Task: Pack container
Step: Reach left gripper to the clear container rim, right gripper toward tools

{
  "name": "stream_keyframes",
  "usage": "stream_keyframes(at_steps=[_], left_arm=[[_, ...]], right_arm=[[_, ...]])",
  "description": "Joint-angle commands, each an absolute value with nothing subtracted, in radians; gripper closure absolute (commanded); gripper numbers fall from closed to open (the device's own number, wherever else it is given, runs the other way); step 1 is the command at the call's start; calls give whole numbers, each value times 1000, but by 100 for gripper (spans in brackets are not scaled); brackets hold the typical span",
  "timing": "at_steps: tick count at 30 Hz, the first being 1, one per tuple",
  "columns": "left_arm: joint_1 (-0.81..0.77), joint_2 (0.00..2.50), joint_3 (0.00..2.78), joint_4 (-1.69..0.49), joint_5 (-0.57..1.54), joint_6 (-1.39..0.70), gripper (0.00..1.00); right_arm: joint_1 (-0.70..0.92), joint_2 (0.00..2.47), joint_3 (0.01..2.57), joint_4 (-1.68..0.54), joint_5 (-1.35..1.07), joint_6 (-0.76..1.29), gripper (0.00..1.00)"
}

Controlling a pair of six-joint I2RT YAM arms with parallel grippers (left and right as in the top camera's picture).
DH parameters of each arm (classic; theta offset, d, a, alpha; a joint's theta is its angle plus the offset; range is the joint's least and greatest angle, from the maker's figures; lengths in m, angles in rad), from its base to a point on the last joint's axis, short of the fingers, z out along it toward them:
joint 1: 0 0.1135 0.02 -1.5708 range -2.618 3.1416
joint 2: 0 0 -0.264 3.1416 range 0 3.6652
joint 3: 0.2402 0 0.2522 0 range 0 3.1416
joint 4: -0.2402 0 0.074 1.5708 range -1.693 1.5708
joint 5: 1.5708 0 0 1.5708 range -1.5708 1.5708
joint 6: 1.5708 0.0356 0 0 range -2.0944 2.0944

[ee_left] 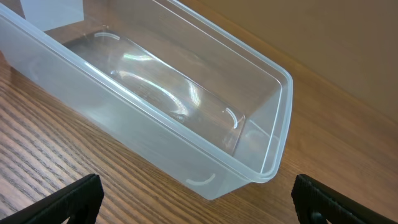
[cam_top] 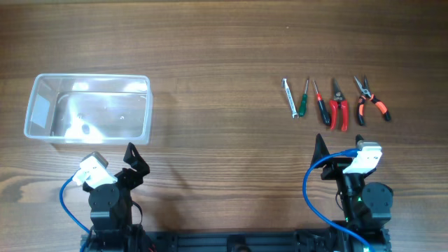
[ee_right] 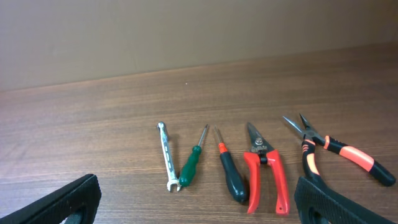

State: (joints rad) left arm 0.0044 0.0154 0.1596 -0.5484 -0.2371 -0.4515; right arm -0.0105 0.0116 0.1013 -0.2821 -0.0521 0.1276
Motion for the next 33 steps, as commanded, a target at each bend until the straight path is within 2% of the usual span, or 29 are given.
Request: stream_keyframes(at_steps=[1,17,20,22,25,28,33], left_arm=[[-3,14,149,-545,-224,-460,0],[-3,14,149,-507,-224,-461,0],[-3,14,149,-494,-64,-461,0],[-3,14,149,-477,-57,-513,0],[-3,14,149,-351,-55,-648,0],[-3,20,149,-173,-92,-636,0],[-3,174,152,-43,-105,-607,0]], right_arm=[[-14,5,106,-276,-57,138,0],[-15,5,106,-276,-57,138,0],[-14,5,106,-276,-57,138,0],[-15,5,106,-276,-57,138,0],[-15,5,106,-276,-57,138,0],[-14,5,106,-276,-57,138,0],[-14,5,106,-269,-59,142,0]])
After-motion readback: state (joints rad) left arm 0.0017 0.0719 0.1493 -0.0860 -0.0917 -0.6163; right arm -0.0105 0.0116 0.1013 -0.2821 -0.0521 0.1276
